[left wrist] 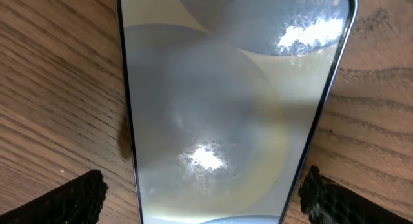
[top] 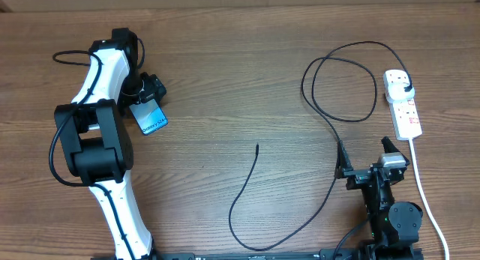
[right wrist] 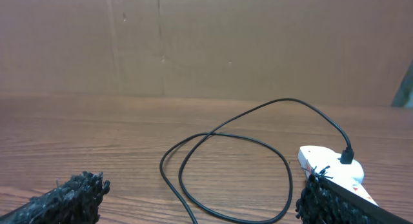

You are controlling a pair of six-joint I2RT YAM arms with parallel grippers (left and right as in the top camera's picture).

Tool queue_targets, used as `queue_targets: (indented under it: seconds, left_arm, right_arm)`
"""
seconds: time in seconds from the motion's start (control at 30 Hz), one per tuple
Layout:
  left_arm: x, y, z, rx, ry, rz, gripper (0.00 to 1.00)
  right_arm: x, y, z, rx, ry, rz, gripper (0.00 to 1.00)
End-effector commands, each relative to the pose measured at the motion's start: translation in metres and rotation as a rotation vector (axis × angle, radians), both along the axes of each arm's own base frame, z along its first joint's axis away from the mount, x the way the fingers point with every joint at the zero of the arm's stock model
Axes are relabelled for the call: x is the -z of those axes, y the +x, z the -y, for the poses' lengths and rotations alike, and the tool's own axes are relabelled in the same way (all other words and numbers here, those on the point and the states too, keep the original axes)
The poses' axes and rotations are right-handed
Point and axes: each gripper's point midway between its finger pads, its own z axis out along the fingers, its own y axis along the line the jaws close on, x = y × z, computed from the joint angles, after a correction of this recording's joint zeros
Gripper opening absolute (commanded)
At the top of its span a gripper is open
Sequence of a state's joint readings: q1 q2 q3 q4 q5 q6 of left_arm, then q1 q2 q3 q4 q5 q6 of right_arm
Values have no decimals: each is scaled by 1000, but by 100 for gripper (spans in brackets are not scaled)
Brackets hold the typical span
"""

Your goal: Plug charger to phone and switch on socket

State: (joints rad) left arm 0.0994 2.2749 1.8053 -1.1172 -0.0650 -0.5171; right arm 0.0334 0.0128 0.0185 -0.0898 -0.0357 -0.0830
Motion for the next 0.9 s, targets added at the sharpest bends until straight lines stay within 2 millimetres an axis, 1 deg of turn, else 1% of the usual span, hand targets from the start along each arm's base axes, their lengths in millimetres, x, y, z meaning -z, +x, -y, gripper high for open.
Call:
queue_targets:
  seconds: [0.0,0.77,0.87]
  left_arm:
    - [5,-1,-1,11,12,-13,100]
    - [6,3,2,11,-6,5,100]
    - [10,2,2,11,-7,-3,100]
  right_arm:
    - [1,0,1,8,-4,5,100]
    - [1,0,1,8,-4,5,100]
    - [1,0,1,8,-4,5,100]
